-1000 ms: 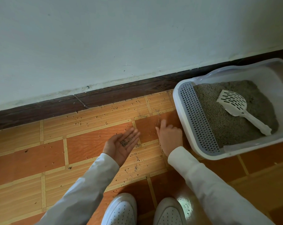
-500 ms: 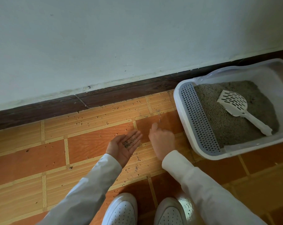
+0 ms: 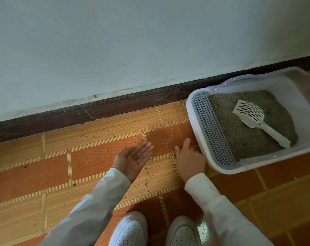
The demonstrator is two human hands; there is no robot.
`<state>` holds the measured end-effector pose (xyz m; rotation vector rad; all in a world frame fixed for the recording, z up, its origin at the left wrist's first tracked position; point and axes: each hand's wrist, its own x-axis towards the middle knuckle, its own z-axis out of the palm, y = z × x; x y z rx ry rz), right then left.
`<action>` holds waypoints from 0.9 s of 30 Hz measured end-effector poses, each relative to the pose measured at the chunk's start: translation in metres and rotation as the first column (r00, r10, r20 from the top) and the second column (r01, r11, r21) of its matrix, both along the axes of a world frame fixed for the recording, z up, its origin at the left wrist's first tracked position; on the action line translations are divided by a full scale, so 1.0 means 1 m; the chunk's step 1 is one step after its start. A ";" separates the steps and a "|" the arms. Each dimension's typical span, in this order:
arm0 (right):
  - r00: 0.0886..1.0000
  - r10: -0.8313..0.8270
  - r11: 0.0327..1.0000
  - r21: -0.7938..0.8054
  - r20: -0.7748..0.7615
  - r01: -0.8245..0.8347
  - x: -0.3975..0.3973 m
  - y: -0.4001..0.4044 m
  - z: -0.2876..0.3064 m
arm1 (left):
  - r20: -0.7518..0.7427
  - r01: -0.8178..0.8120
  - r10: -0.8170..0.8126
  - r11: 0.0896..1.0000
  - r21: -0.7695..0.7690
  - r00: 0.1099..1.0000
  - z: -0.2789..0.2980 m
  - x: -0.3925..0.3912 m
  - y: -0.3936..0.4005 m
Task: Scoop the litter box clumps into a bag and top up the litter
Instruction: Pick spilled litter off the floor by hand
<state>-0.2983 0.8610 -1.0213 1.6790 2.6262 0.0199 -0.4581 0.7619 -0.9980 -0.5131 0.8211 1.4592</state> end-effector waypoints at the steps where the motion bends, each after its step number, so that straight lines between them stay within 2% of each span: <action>1: 0.999 0.007 1.000 -0.007 0.036 -0.007 0.001 -0.001 -0.002 | -0.001 0.006 -0.006 1.000 0.001 1.000 0.001 0.001 0.000; 5: 0.987 0.013 0.997 -0.078 0.157 -0.001 -0.003 -0.004 -0.005 | -0.001 0.016 -0.016 1.000 0.011 1.000 0.006 0.004 0.001; 9: 0.989 0.077 0.991 -0.121 0.129 -0.062 -0.003 0.001 -0.003 | -0.008 0.015 -0.015 1.000 0.005 1.000 0.009 0.005 0.000; 10: 0.996 0.061 0.983 -0.176 0.064 -0.049 -0.003 0.002 -0.002 | -0.007 0.009 -0.009 1.000 0.004 1.000 0.009 0.004 0.000; 11: 0.997 -0.002 0.957 -0.290 -0.082 -0.022 -0.005 0.004 0.001 | -0.009 0.000 0.000 1.000 0.002 1.000 0.009 0.004 0.000; 12: 0.953 -0.128 0.890 -0.455 -0.273 -0.011 -0.009 0.004 0.006 | -0.011 -0.013 0.013 1.000 -0.001 1.000 0.009 0.004 0.001; 13: 0.837 -0.319 0.781 -0.624 -0.445 -0.034 -0.014 0.004 0.013 | -0.015 -0.029 0.029 1.000 -0.005 0.999 0.010 0.004 0.002; 14: 0.656 -0.518 0.664 -0.741 -0.549 -0.097 -0.020 0.003 0.021 | -0.019 -0.046 0.046 0.999 -0.006 0.999 0.011 0.005 0.004; 15: 0.448 -0.682 0.561 -0.807 -0.578 -0.185 -0.027 0.002 0.028 | -0.028 -0.065 0.065 0.998 -0.003 0.998 0.014 0.005 0.006; 17: 0.062 -0.895 0.387 -0.838 -0.442 -0.385 -0.039 -0.001 0.042 | -0.044 -0.103 0.103 0.995 0.014 0.994 0.021 0.007 0.010; 18: -0.077 -0.942 0.322 -0.816 -0.326 -0.479 -0.044 -0.003 0.050 | -0.047 -0.124 0.125 0.992 0.028 0.991 0.025 0.007 0.013; 19: -0.175 -0.959 0.283 -0.779 -0.223 -0.560 -0.047 -0.005 0.057 | -0.048 -0.147 0.149 0.988 0.045 0.988 0.030 0.008 0.015; 22: -0.357 -0.933 0.291 -0.689 -0.051 -0.664 -0.054 -0.012 0.071 | -0.055 -0.211 0.216 0.974 0.087 0.975 0.042 0.012 0.021; 27: -0.488 -0.871 0.345 -0.641 0.053 -0.686 -0.059 -0.023 0.075 | -0.006 -0.327 0.330 0.940 0.099 0.944 0.056 0.027 0.026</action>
